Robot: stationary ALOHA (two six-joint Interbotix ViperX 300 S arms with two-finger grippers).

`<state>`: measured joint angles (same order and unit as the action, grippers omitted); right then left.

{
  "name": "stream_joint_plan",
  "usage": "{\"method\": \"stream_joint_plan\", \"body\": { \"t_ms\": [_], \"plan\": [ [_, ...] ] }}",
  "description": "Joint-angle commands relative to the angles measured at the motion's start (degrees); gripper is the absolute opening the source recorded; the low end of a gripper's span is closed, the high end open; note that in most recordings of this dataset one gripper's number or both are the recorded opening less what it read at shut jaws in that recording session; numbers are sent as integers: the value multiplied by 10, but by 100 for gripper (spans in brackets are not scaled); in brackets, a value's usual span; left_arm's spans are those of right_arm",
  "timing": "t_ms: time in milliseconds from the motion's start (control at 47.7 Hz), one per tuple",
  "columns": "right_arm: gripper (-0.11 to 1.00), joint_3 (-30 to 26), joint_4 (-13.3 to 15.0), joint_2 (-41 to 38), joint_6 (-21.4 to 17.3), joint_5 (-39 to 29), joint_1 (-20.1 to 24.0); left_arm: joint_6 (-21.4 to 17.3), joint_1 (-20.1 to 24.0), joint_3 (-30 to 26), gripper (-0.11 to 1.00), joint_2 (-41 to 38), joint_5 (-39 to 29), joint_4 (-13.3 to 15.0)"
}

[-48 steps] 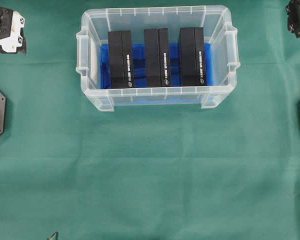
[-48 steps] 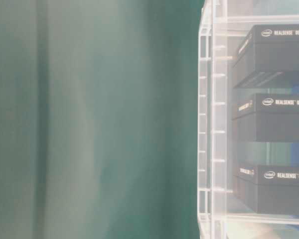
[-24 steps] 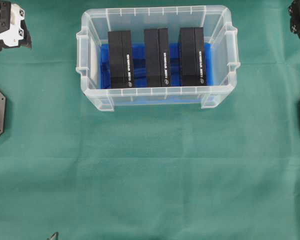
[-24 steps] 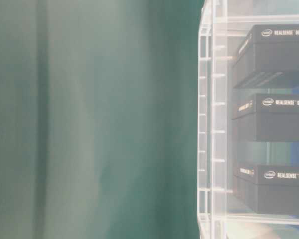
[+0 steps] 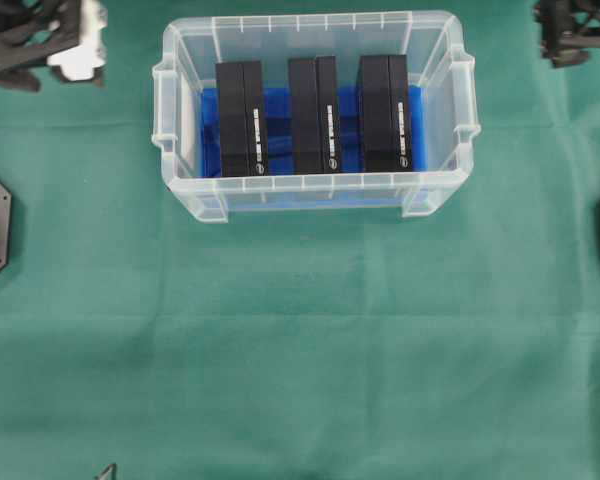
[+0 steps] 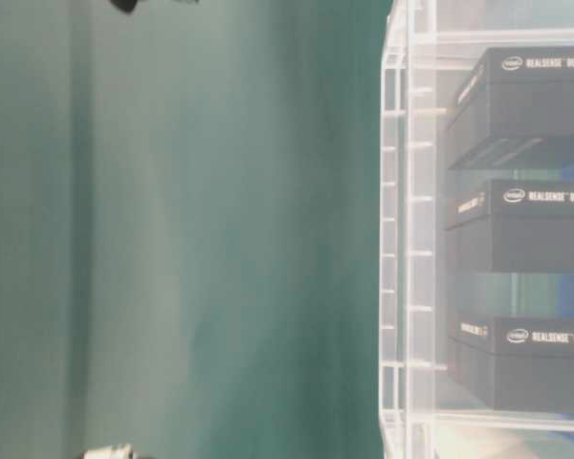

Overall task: Take the box out of the case with both arms.
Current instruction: 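Open both grippers and move them over the case's near end, then lower the open grippers over the left and right black boxes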

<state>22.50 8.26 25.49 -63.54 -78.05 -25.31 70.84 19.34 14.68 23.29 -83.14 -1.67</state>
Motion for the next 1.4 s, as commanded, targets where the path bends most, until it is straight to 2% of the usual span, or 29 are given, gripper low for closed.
{"method": "stream_joint_plan", "body": {
  "t_ms": [0, 168, 671, 965, 1111, 1384],
  "plan": [
    [95, -30, -2, -22, 0, 7, 7, -1, -7, -44, 90, -25, -11, -3],
    [95, -78, -2, -79, 1, 9, 22, -4, -11, -92, 90, -71, -33, -7],
    [95, -241, 1, -221, 4, 27, 60, -18, -28, -200, 90, -192, -32, -10],
    [95, -265, 1, -248, 4, 26, 71, -21, -33, -247, 90, -237, -28, -13],
    [95, -265, 1, -248, 4, 25, 76, -38, -38, -265, 90, -258, -28, -13],
    [95, -265, 1, -249, 4, 25, 80, -40, -40, -280, 90, -277, -28, -13]
  ]
}}
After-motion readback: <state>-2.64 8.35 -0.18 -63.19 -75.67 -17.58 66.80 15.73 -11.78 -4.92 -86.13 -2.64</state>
